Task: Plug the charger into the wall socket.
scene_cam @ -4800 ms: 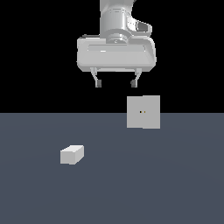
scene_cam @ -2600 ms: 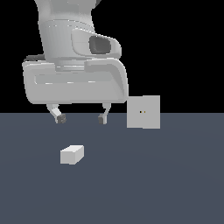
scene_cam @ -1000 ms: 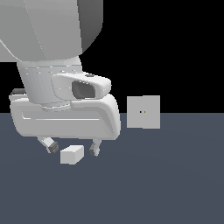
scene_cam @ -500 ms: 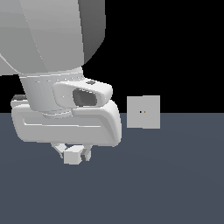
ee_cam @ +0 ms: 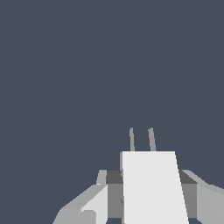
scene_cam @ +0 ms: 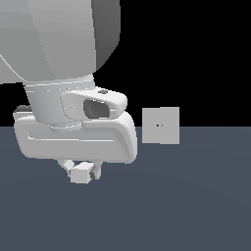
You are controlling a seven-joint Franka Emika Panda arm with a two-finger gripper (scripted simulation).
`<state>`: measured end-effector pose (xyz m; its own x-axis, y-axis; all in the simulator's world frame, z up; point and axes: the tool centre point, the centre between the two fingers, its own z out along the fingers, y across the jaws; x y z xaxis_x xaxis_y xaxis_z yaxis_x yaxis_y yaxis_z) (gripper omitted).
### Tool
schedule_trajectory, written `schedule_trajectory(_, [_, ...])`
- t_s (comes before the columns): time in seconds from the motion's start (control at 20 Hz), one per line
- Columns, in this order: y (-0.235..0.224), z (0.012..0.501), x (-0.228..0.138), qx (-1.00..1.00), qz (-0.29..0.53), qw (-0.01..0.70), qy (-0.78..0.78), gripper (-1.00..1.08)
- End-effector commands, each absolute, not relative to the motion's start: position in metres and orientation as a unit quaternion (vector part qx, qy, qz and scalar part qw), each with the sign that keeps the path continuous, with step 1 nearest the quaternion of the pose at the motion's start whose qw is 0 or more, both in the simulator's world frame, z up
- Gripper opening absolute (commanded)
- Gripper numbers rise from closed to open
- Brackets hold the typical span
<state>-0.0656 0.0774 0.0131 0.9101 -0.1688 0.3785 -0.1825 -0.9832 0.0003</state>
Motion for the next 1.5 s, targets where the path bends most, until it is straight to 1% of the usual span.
schedule_trajectory(0.0, [0.073, 0.016, -0.064, 0.977, 0.192, 0.018, -0.091, -1.0])
schedule_trajectory(0.35, [0.044, 0.032, -0.055, 0.976, 0.193, 0.02, -0.1, -1.0])
schedule_trajectory(1.0, [-0.042, 0.082, -0.031, 0.973, 0.193, 0.026, -0.126, -1.0])
schedule_trajectory(1.45, [-0.072, 0.098, -0.023, 0.972, 0.192, 0.027, -0.136, -1.0])
